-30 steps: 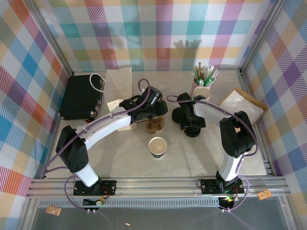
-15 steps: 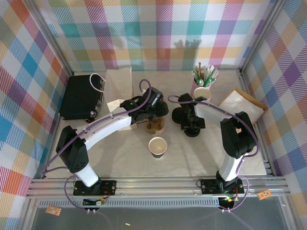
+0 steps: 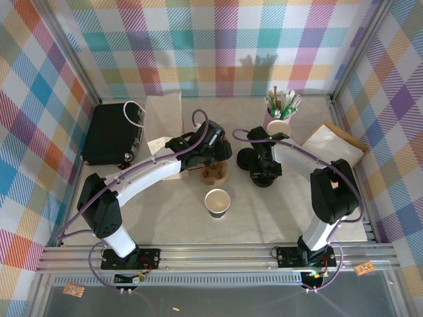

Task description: Pack the takeout coffee

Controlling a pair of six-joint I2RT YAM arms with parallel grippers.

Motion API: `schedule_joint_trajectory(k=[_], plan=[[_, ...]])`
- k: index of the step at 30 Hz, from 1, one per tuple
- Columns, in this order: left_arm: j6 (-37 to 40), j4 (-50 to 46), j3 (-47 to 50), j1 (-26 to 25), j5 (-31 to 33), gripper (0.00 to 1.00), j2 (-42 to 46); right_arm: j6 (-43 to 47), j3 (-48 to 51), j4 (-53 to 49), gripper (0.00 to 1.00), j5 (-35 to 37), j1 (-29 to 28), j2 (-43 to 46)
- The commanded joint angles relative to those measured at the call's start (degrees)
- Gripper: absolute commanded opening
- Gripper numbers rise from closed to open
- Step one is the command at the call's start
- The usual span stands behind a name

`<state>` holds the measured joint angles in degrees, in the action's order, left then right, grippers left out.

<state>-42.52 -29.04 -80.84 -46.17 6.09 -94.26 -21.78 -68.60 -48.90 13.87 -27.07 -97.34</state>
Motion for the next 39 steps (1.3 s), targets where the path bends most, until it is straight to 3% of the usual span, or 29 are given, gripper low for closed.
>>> schedule_joint_trajectory(k=[1,13,22,39], plan=[[1.04,-0.99,-1.24,-0.59,0.81,0.52,-0.13,0.94,-2.06,-0.87,0.57,-2.09,-0.6,1.45],[-1.57,0.75,-1.34,1.3,-2.91,0.5,-3.53,-0.13,-12.0,-6.58,0.55,-3.12,-3.34,2.12],[-6.11,5.35,-4.07,3.7,-9.09,0.49,-10.18,0.82,-25.39,-9.87,0.54,-4.62,-2.55,-4.92],[-10.97,11.37,-5.42,6.46,-15.39,0.48,-15.63,0.28,-30.66,-12.25,0.53,-11.87,1.84,-9.43]])
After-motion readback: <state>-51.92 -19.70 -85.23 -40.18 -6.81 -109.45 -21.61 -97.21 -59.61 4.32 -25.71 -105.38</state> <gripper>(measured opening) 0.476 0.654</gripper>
